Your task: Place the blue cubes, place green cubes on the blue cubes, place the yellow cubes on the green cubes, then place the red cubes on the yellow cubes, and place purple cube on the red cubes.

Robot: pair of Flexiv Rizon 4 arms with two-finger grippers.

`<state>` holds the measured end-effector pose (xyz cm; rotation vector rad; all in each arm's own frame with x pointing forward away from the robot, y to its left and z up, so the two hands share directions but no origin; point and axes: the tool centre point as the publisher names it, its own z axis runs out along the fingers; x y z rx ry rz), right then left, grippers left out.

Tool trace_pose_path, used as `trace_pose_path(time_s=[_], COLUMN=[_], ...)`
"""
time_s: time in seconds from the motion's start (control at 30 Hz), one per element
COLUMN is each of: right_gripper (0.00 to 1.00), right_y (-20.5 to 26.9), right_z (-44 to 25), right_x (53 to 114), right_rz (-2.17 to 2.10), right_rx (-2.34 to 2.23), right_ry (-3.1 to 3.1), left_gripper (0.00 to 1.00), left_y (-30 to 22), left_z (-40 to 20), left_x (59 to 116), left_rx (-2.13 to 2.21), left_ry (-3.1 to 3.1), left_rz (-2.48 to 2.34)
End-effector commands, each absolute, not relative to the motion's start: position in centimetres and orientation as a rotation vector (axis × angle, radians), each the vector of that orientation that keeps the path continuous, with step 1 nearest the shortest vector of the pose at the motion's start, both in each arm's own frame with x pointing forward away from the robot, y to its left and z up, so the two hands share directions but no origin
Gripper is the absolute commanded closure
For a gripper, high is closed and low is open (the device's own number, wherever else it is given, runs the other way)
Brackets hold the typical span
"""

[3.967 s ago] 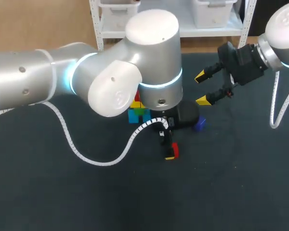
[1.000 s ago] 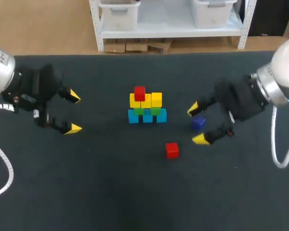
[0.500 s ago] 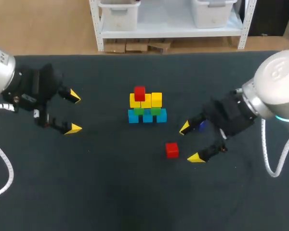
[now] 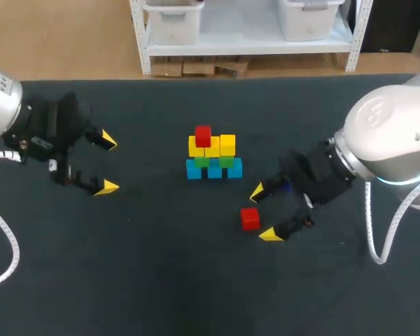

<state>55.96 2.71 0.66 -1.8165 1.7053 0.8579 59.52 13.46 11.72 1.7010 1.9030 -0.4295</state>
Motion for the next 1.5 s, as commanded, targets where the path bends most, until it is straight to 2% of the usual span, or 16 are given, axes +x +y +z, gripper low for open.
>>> trace_pose_path(time_s=[0.03,0.27,0.33,0.4,0.43,0.47,0.63,0.7,0.73,0.8,1.1,1.5], right_gripper=[0.00,0.00,0.24,0.27,0.33,0.52,0.56,0.67,0.75,1.00,1.00,1.00], right_y=[3.0,3.4,3.5,3.7,3.7,3.8,3.8,3.8,3.8,3.8,3.1,2.2], right_z=[0.1,-0.3,-0.4,-0.5,-0.5,-0.5,-0.5,-0.5,-0.5,-0.4,2.1,7.4], right_x=[56.7,57.1,57.1,57.2,57.2,57.2,57.2,57.2,57.2,57.2,58.6,65.3], right_rz=[0.881,0.908,0.912,0.915,0.917,0.918,0.921,0.920,0.920,0.917,0.795,0.754], right_rx=[-1.814,-1.801,-1.802,-1.804,-1.805,-1.809,-1.816,-1.816,-1.816,-1.817,-1.857,-1.704], right_ry=[1.701,1.704,1.701,1.697,1.694,1.691,1.687,1.688,1.688,1.686,1.699,1.710], left_gripper=[0.00,0.00,0.00,0.00,0.00,0.00,0.00,0.00,0.00,0.00,0.00,0.00], left_y=[13.7,13.7,13.7,13.7,13.7,13.7,13.7,13.7,13.7,13.7,13.7,13.7], left_z=[11.6,11.6,11.6,11.6,11.6,11.6,11.6,11.6,11.6,11.6,11.6,11.6], left_x=[59.4,59.4,59.4,59.4,59.4,59.4,59.4,59.4,59.4,59.4,59.4,59.4], left_rx=[1.698,1.698,1.698,1.698,1.698,1.698,1.698,1.698,1.698,1.698,1.698,1.698], left_ry=[1.894,1.894,1.894,1.894,1.894,1.894,1.894,1.894,1.894,1.894,1.894,1.894], left_rz=[-0.432,-0.432,-0.432,-0.432,-0.432,-0.432,-0.432,-0.432,-0.432,-0.432,-0.432,-0.432])
